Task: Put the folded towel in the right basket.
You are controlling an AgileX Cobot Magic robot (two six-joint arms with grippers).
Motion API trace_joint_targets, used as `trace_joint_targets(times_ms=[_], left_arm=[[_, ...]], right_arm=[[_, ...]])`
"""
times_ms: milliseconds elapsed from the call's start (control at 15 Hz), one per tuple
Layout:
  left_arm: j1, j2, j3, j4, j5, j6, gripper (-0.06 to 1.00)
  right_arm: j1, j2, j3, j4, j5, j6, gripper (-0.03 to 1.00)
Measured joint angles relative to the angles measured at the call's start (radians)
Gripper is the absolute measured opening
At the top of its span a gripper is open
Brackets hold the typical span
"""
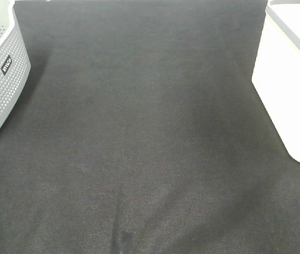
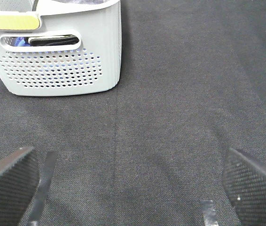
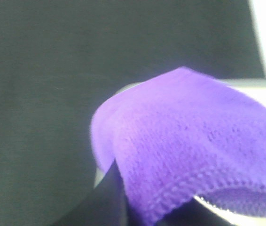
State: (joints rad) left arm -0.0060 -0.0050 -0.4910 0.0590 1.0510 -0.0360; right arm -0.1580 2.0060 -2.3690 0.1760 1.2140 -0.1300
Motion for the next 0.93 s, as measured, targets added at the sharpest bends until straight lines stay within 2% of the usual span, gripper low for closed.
trace_joint_targets(times_ms=[133, 200, 267, 333, 400, 467, 533, 667, 933], left_arm=[[0.000, 0.000, 0.000, 0.000, 0.000, 0.000, 0.99], [0.000, 0.000, 0.000, 0.000, 0.000, 0.000, 0.99], [0.000, 0.000, 0.000, 0.000, 0.000, 0.000, 0.99], [0.000, 0.000, 0.000, 0.000, 0.000, 0.000, 0.99], [0.000, 0.000, 0.000, 0.000, 0.000, 0.000, 0.99], [0.000, 0.000, 0.000, 0.000, 0.000, 0.000, 0.99], [0.000, 0.000, 0.000, 0.000, 0.000, 0.000, 0.99], [0.000, 0.000, 0.000, 0.000, 0.000, 0.000, 0.99], [0.000, 0.000, 0.000, 0.000, 0.000, 0.000, 0.99]], right_arm=[[-0.072, 0.050, 0.038, -0.004, 0.007, 0.000, 0.05], [-0.089, 0.074, 0.050, -0.012, 0.007, 0.005, 0.07], [-0.098, 0.101, 0.062, -0.032, 0.007, 0.014, 0.14], [-0.100, 0.122, 0.073, -0.057, 0.007, 0.025, 0.28], [-0.100, 0.137, 0.081, -0.073, 0.006, 0.025, 0.53], [-0.100, 0.144, 0.088, -0.082, 0.006, 0.025, 0.74], [-0.100, 0.150, 0.089, -0.086, 0.007, 0.025, 0.87], [-0.100, 0.153, 0.089, -0.079, 0.007, 0.025, 0.96], [-0.094, 0.145, 0.089, -0.052, 0.008, 0.032, 0.98]])
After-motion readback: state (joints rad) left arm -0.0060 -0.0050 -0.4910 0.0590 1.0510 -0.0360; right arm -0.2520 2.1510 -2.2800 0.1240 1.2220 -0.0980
